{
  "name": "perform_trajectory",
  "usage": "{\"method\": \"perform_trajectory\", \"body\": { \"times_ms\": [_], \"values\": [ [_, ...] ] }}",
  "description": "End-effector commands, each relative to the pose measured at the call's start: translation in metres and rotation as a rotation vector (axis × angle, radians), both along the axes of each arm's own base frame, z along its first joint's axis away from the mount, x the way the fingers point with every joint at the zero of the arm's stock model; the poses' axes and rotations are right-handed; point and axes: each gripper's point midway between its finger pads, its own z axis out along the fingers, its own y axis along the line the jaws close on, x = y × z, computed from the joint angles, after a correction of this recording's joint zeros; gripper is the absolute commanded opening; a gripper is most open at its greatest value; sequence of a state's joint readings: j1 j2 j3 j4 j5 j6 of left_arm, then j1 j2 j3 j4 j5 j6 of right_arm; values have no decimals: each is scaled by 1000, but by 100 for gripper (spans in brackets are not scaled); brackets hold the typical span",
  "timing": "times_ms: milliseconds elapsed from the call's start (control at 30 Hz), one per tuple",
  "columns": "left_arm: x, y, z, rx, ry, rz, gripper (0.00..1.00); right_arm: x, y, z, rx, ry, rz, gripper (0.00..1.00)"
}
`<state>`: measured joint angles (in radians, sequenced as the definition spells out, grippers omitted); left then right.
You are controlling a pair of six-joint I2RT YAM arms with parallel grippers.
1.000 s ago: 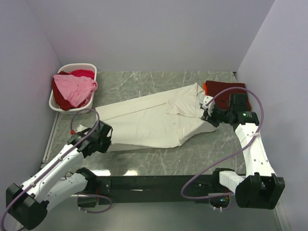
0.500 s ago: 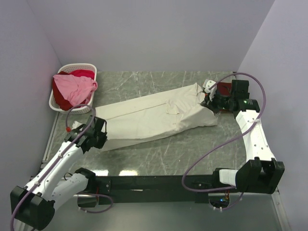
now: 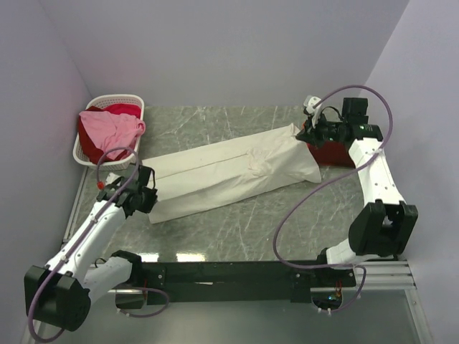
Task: Fold and stack the t-shirts
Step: Fold the tshirt
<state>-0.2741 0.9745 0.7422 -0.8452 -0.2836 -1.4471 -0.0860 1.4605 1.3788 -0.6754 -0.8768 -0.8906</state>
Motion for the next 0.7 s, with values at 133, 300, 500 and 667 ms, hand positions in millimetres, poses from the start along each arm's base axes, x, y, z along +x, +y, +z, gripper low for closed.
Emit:
{"method": "perform_trajectory", "body": {
  "times_ms": [133,300,500,667],
  "values": [
    [29,3,17,7,-62,-12,0,33,3,13,47,16,9,0],
    [42,8,14,19,-57,-7,1,55,2,5,58,45,-8,0],
    [59,14,-3,34,-20,-11,0,76,3,-5,66,78,-22,0],
    [74,15,-12,46,3,-25,0,88,11,-17,59,104,-27,0]
  ]
}}
